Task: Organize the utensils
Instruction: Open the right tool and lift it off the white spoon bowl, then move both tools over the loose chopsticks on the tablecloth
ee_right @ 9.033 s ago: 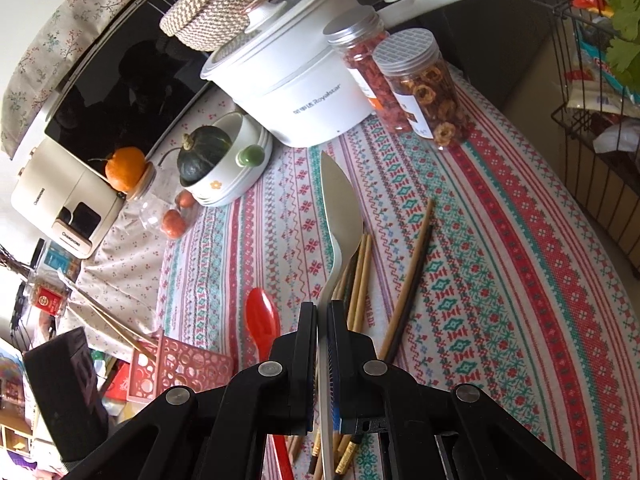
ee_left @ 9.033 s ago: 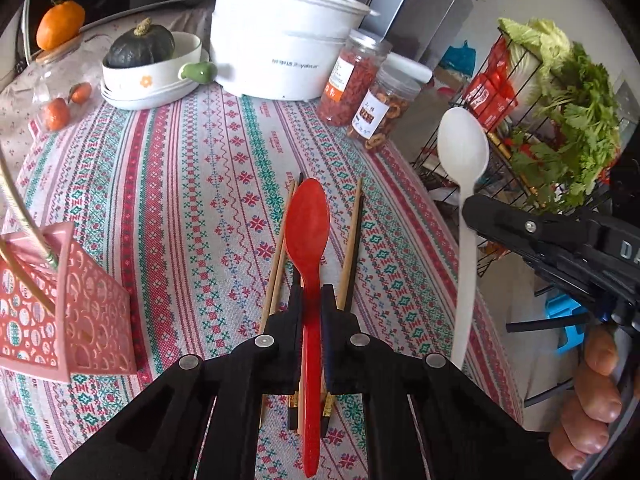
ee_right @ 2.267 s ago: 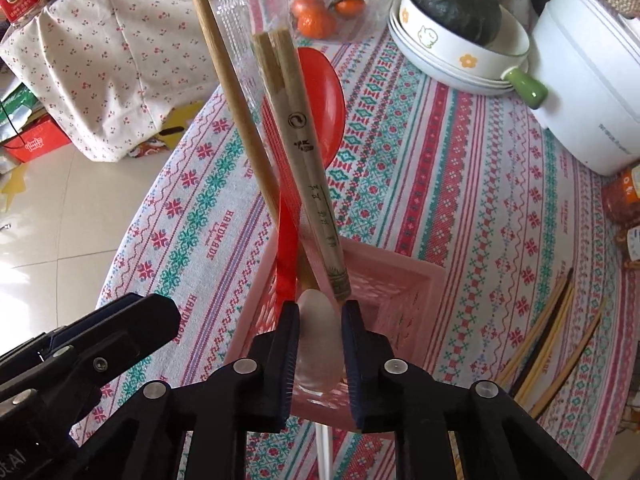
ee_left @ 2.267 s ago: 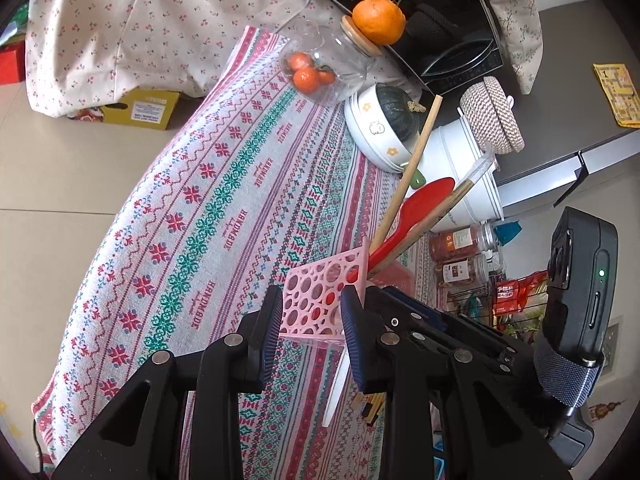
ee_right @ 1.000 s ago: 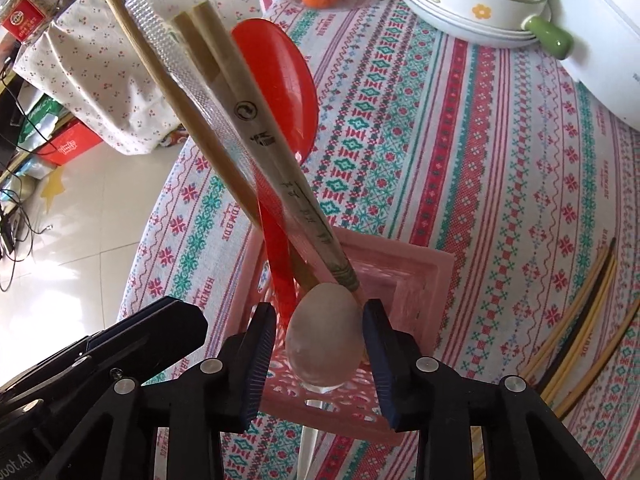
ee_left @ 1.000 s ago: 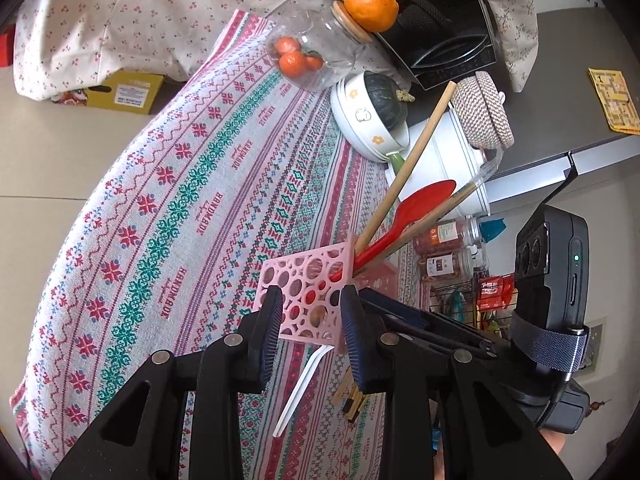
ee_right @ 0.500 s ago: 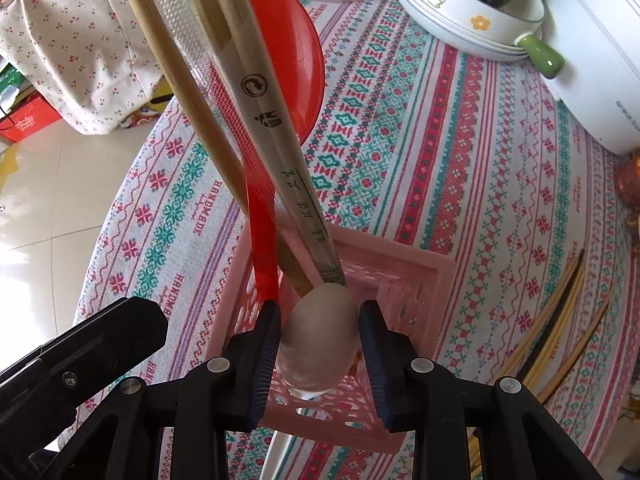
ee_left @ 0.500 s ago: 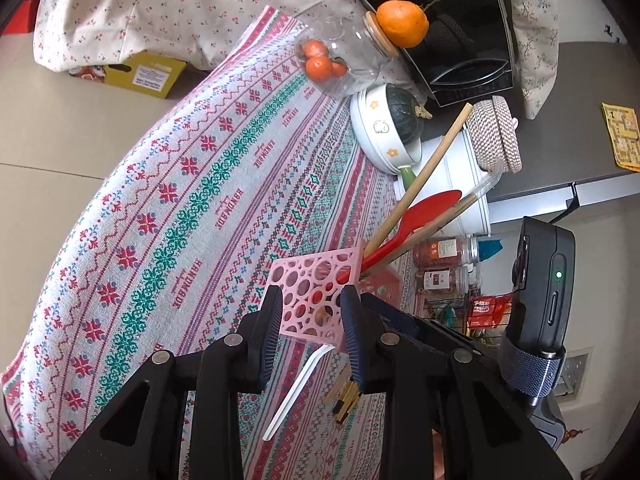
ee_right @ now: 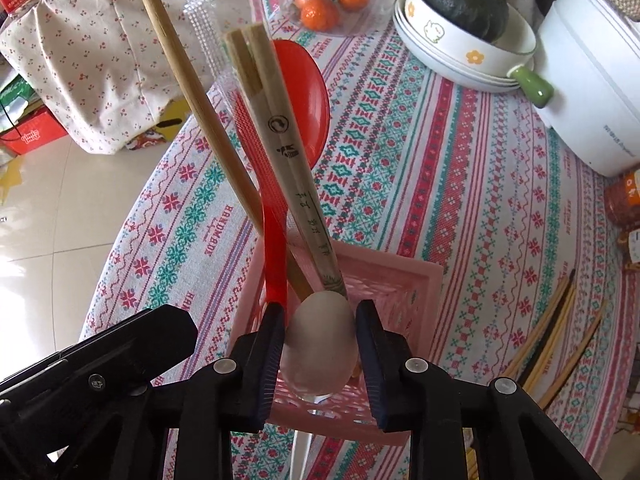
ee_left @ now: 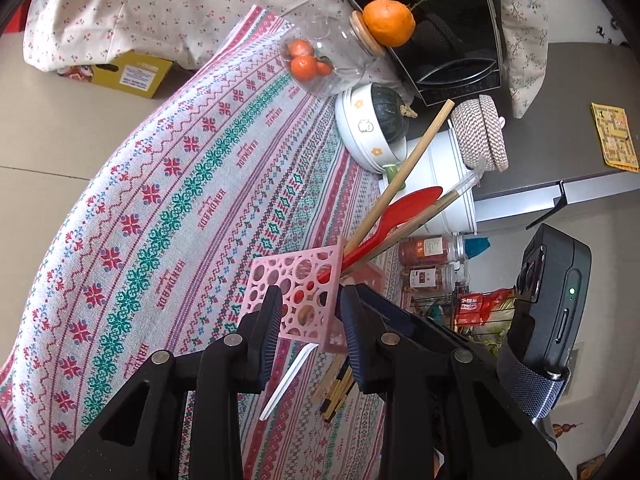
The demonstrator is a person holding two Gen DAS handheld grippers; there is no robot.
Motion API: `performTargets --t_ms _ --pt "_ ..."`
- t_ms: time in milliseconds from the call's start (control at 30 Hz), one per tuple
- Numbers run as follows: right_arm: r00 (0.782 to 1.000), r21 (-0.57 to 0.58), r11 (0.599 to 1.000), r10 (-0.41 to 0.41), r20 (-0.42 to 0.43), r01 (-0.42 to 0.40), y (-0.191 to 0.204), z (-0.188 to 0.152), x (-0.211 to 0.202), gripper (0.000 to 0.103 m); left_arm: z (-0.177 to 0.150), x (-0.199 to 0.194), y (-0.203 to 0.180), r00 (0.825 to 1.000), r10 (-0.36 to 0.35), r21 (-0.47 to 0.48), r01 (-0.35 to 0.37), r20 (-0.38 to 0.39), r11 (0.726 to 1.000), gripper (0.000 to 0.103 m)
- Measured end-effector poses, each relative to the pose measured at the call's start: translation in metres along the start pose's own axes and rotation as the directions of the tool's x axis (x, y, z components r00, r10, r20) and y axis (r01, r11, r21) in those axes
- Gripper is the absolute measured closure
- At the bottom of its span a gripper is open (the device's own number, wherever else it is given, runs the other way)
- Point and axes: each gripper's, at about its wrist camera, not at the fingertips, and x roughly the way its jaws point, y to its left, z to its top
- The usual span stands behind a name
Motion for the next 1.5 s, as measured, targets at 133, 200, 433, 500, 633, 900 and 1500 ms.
performTargets --t_ms 133,200,433,500,633,900,1500 --pt "0.996 0.021 1.000 0.012 0.085 -0.014 -0.006 -0.004 -0.012 0.071 0.000 0.000 -0.002 1.000 -0.013 -0.004 0.013 0.003 1.000 0.070" --pt "0.991 0.048 0.998 0.022 0.135 -0.029 -0.011 -0.005 -0.019 0.071 0.001 0.000 0.001 1.000 -0.017 -0.021 0.017 -0.001 1.000 0.070" --pt "0.957 0.105 0.994 -0.002 0.291 -0.030 -0.018 -0.005 -0.043 0.071 -0.001 0.002 0.001 1.000 -0.014 -0.009 0.014 -0.008 1.000 0.070" --pt "0.944 0.117 0.992 -0.001 0.331 -0.040 -0.021 -0.005 -0.052 0.071 -0.003 0.003 -0.002 1.000 -0.014 0.006 0.014 -0.011 1.000 0.070" --pt "0.928 0.128 0.991 -0.009 0.373 -0.041 -0.024 -0.003 -0.061 0.071 -0.004 0.006 -0.004 1.000 -0.008 0.018 0.009 -0.025 1.000 0.070" --pt "0.893 0.164 0.985 -0.025 0.449 -0.055 -0.035 0.001 -0.082 0.071 -0.004 0.005 -0.004 1.000 0.004 0.027 -0.003 -0.021 1.000 0.070" --pt "0.842 0.184 0.969 0.042 0.538 -0.166 -0.058 -0.017 -0.076 0.059 -0.008 -0.006 -0.022 0.998 0.057 0.130 -0.061 0.041 0.990 0.070"
